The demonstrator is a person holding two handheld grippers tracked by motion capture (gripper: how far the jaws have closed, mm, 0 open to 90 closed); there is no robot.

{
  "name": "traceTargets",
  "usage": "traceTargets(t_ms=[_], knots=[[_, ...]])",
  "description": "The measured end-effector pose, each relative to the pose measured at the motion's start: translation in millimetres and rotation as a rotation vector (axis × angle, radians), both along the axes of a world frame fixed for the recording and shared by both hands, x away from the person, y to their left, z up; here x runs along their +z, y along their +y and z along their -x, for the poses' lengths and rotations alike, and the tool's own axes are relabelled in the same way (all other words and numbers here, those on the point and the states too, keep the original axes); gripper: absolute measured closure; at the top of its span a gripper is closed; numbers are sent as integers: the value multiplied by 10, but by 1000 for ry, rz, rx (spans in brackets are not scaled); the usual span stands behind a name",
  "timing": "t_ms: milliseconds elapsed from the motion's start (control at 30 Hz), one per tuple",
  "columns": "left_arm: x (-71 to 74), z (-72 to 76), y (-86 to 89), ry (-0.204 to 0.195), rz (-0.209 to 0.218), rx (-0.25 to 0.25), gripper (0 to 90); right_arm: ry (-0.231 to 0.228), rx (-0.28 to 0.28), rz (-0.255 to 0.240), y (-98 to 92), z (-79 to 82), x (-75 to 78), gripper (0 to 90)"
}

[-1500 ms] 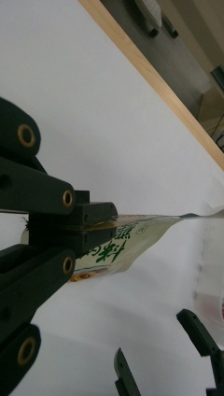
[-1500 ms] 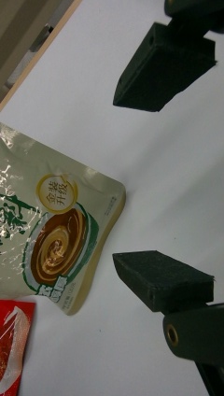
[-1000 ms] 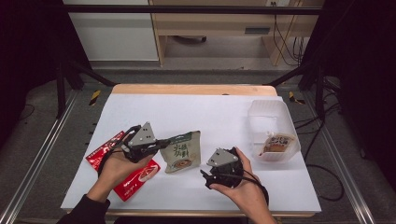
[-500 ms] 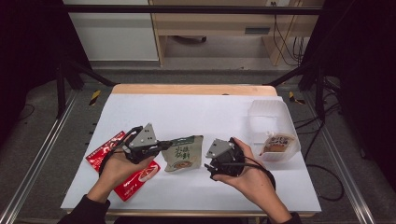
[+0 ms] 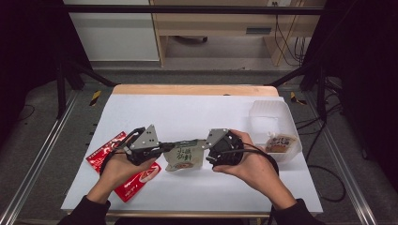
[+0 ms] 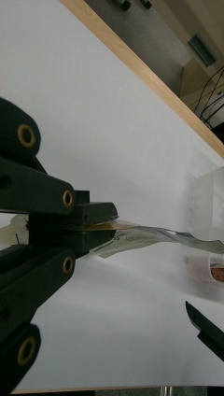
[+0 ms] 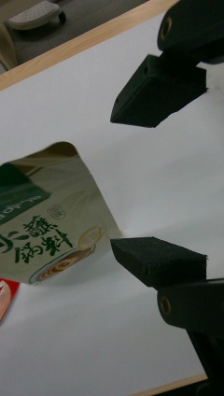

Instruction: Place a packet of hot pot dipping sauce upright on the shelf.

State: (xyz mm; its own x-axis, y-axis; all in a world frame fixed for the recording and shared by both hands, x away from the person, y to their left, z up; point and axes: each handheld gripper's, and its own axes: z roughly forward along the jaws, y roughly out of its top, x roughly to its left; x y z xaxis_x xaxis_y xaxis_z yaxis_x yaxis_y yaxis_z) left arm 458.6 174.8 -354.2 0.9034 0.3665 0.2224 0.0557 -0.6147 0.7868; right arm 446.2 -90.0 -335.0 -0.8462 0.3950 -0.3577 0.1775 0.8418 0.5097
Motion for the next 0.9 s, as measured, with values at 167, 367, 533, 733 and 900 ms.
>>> traceTargets(t_ms=[167,367,533,733,900], knots=[[-4,11,-10,0,-1,-6,900,22,57,25,42,-37,108,385],[-7,7,-7,3,-4,-9,900,42,95,27,87,-99,138,431],[-20,5,-14,3,1,-11,900,38,112,23,103,-133,159,450],[-28,7,-26,6,-1,-17,900,46,148,26,186,-170,159,472],[-28,16,-33,5,0,-23,900,62,163,36,269,-211,131,509]])
